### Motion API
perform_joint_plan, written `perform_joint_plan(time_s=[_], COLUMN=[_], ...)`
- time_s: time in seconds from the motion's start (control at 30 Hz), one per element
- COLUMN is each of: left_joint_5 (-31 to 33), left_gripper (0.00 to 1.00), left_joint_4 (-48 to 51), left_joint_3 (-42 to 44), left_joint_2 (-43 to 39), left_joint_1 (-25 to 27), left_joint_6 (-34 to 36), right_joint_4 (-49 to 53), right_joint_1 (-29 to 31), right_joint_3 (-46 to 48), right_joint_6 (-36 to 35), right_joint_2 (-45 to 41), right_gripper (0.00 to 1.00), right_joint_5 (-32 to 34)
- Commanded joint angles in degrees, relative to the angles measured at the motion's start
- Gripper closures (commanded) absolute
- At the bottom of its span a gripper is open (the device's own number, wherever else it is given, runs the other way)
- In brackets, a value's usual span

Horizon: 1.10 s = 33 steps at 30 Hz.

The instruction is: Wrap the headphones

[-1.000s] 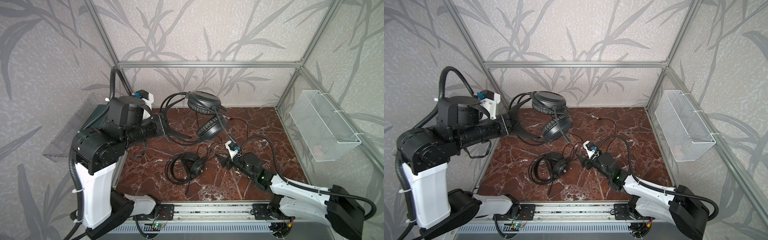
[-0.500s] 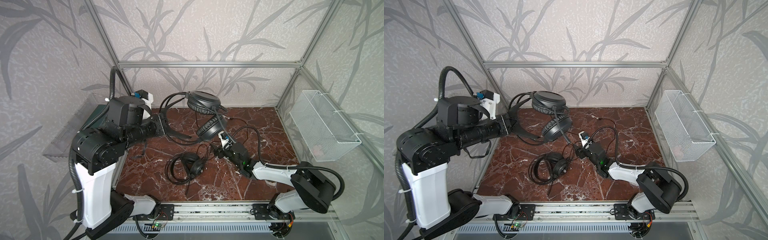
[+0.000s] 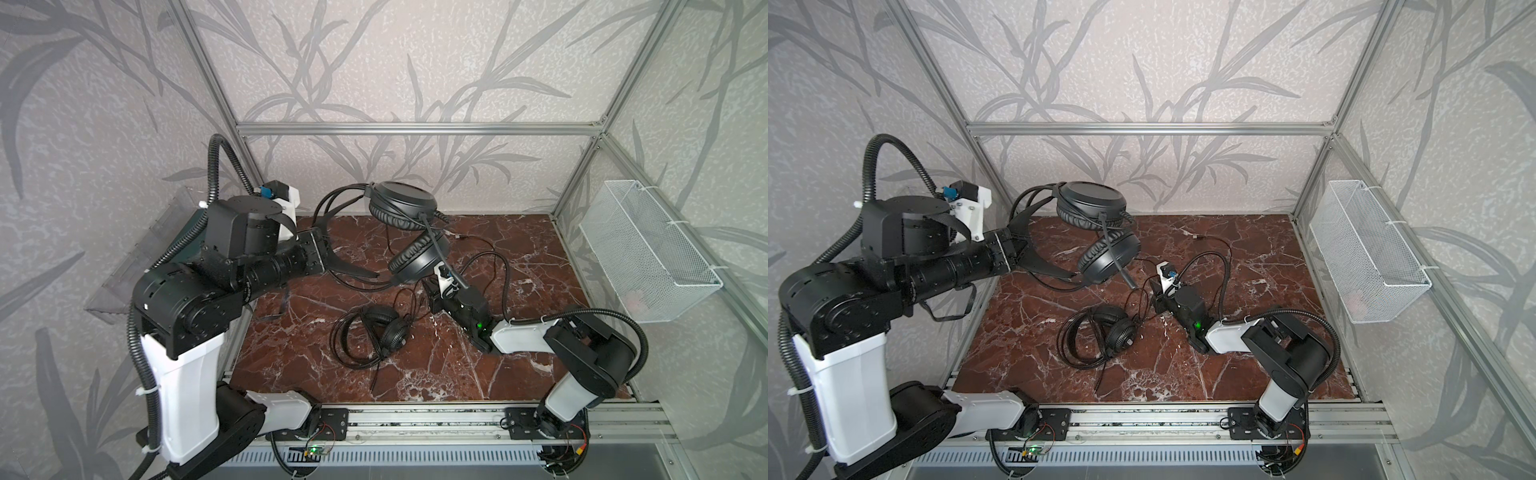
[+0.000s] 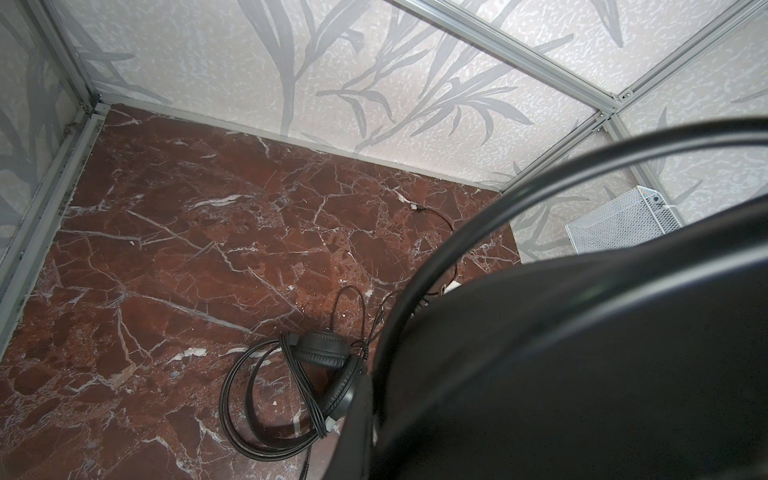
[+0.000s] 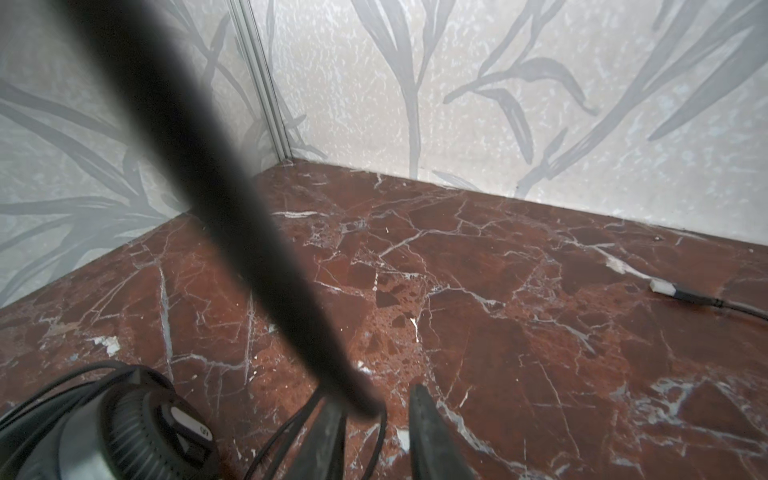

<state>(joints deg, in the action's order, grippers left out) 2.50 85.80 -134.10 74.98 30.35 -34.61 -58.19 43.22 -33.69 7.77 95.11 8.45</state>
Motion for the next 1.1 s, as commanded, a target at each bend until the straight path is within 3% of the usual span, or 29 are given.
perform_joint_plan(time_s=[0.0, 0.03, 0.1, 0.3, 0.6, 0.87, 1.07], left_joint_5=[0.4, 0.6, 0.6, 0.3, 0.8, 0.5, 0.4], left_gripper=[1.00, 1.00, 1.00, 1.00, 1.00, 1.00, 1.00], left_joint_4=[-2.7, -2.7, -2.6, -2.9, -2.6, -2.9, -2.9], left_joint_3=[-1.8, -1.8, -1.7, -1.7, -1.2, -0.8, -0.6], left_joint_2=[-0.7, -0.6, -0.7, -0.1, -0.5, -0.5, -0.5], left_joint_1=[0.3, 0.3, 0.2, 0.3, 0.3, 0.3, 0.2], left_joint_6=[-1.8, -1.8, -1.7, -1.7, -1.7, -1.7, -1.7], right_joint_4=[-4.8, -4.6, -3.7, -3.4, -3.9, -4.6, -4.2], right_joint_1=[0.1, 0.3, 0.5, 2.7, 2.8, 3.4, 3.4], right_joint_3=[1.8, 2.7, 4.0, 3.4, -0.8, -4.1, -5.7], right_joint_6=[-0.2, 0.6, 1.8, 5.5, 13.5, 14.5, 14.9], right_joint_2=[-2.4, -3.7, -5.7, -3.3, 6.7, 10.5, 12.1], right_gripper=[0.59, 0.50, 0.43, 0.36, 0.36, 0.37, 0.48], right_joint_5=[-0.2, -0.4, -3.2, -2.2, -2.8, -4.4, -5.1])
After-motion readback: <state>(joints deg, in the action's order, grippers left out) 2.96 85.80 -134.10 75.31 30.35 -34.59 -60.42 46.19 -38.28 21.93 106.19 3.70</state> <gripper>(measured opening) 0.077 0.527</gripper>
